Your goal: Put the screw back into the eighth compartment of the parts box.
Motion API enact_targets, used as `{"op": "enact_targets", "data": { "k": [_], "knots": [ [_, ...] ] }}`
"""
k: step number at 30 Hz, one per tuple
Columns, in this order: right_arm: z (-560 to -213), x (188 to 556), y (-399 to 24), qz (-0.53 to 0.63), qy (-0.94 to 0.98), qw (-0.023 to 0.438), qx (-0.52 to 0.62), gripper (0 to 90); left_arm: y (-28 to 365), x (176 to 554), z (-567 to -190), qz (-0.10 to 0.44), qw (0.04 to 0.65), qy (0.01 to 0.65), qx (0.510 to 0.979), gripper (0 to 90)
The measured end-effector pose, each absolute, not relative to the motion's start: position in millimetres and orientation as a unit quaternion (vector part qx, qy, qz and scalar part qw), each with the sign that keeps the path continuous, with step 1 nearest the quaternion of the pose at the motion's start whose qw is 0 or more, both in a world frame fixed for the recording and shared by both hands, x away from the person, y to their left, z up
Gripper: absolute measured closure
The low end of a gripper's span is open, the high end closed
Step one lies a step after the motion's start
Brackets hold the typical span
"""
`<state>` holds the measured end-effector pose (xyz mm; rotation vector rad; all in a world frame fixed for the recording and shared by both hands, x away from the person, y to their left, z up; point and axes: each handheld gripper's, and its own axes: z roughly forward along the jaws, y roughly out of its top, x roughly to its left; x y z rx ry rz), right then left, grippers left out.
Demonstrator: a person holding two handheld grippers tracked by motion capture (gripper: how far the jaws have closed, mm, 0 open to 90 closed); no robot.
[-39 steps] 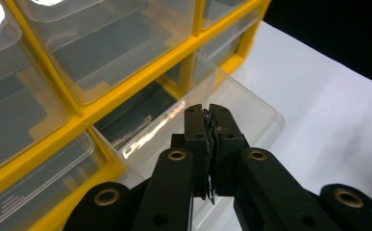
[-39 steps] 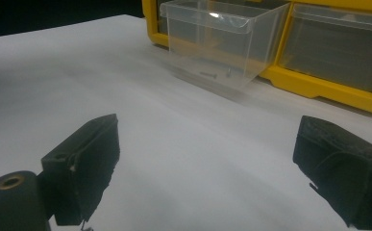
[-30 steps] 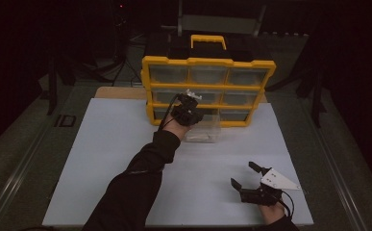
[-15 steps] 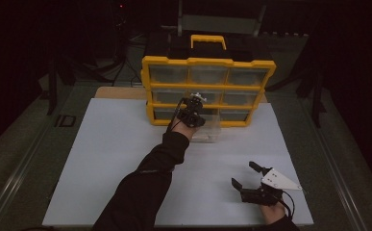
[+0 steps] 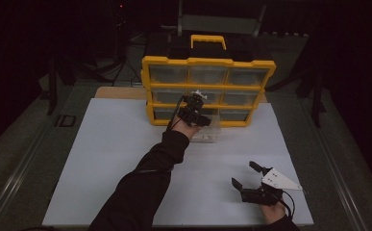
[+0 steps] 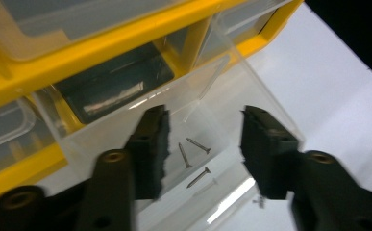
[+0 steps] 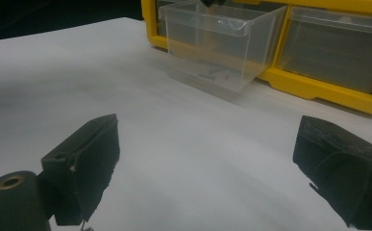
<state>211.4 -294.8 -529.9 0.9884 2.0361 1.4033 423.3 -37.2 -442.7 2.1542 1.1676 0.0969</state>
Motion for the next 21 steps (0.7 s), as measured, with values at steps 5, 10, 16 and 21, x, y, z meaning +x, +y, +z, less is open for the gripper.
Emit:
{"op": "enact_targets", "data": {
  "k": [5, 10, 16, 21],
  "knots": [
    [-530, 211, -296, 0.511, 0.742, 0.240, 0.362, 9.1, -26, 418, -431, 0.033, 0.351, 0.432, 0.830, 34.1],
    [-530, 211, -296, 0.510, 0.741, 0.241, 0.363, 9.1, -13, 412, -423, 0.035, 0.361, 0.413, 0.835, 20.5],
    [-531, 212, -297, 0.510, 0.740, 0.243, 0.366, 9.1, 12, 404, -417, 0.034, 0.379, 0.395, 0.836, 6.9],
    [-532, 213, -299, 0.510, 0.738, 0.241, 0.370, 9.1, 34, 395, -416, 0.041, 0.396, 0.386, 0.832, 0.3]
  ]
}}
